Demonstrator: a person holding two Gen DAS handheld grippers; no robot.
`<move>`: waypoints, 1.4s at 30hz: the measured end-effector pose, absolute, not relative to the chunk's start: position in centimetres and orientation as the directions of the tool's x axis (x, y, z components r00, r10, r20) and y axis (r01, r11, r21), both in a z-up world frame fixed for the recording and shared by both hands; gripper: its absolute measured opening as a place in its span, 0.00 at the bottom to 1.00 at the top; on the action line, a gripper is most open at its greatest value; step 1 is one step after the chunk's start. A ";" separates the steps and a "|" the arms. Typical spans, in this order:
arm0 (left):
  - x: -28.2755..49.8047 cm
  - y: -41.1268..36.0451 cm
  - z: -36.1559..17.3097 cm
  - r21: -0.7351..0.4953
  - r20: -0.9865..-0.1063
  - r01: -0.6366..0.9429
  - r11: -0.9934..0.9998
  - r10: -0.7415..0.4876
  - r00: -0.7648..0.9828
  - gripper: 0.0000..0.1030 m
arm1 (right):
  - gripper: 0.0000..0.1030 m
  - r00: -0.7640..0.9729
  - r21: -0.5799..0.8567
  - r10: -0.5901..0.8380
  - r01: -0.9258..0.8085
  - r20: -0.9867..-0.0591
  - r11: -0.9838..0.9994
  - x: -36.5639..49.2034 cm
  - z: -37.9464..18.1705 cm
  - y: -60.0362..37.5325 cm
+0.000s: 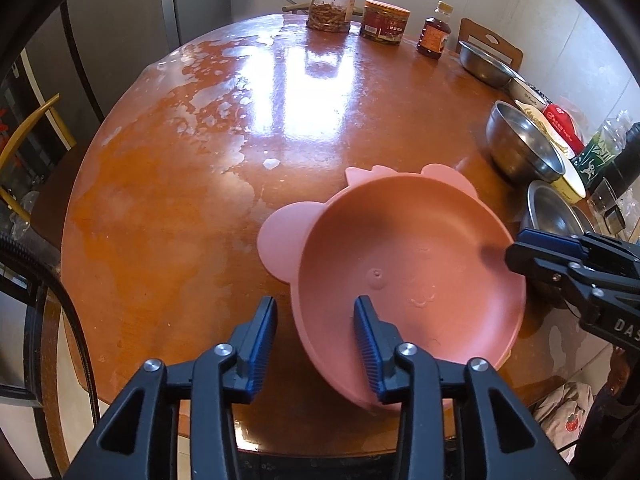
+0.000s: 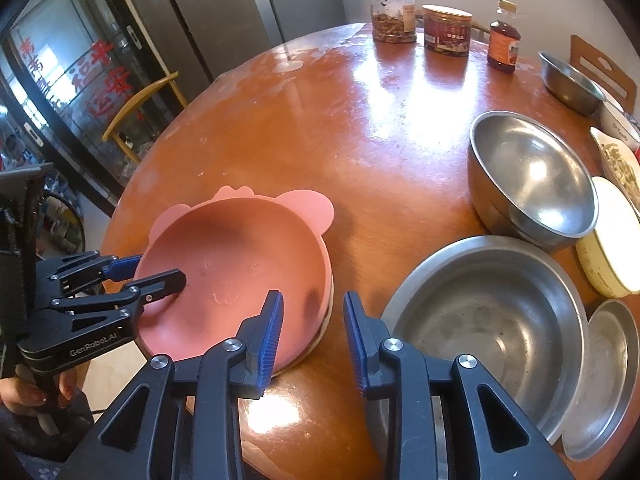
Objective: Organize plates and bowls
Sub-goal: 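Open the left tool and release the stacked plate and bowl, then move both tools to the rim of the shallow steel pan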
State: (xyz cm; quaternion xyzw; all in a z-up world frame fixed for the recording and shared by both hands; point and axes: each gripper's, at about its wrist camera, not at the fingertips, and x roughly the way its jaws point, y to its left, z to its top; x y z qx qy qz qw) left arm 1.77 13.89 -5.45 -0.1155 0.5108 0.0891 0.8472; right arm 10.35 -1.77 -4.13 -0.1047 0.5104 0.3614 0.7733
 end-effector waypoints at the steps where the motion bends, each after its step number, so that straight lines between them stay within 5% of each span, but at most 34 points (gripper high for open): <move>1: 1.8 13.9 -5.5 -0.106 -0.886 -0.269 0.957 0.032 0.463 0.39 | 0.32 0.220 0.208 0.454 -0.663 -0.864 0.719 10.3 -4.1 -1.9; 20: 1.4 13.0 -0.9 -0.110 -0.834 -0.247 0.963 0.046 0.550 0.41 | 0.42 0.322 0.235 0.511 -0.615 -0.797 0.753 10.4 0.1 -6.8; 42: 6.1 -8.2 1.0 -0.242 -0.825 0.168 0.955 -0.294 0.482 0.44 | 0.42 0.574 0.127 0.279 -0.291 -0.770 0.948 12.8 2.6 -27.8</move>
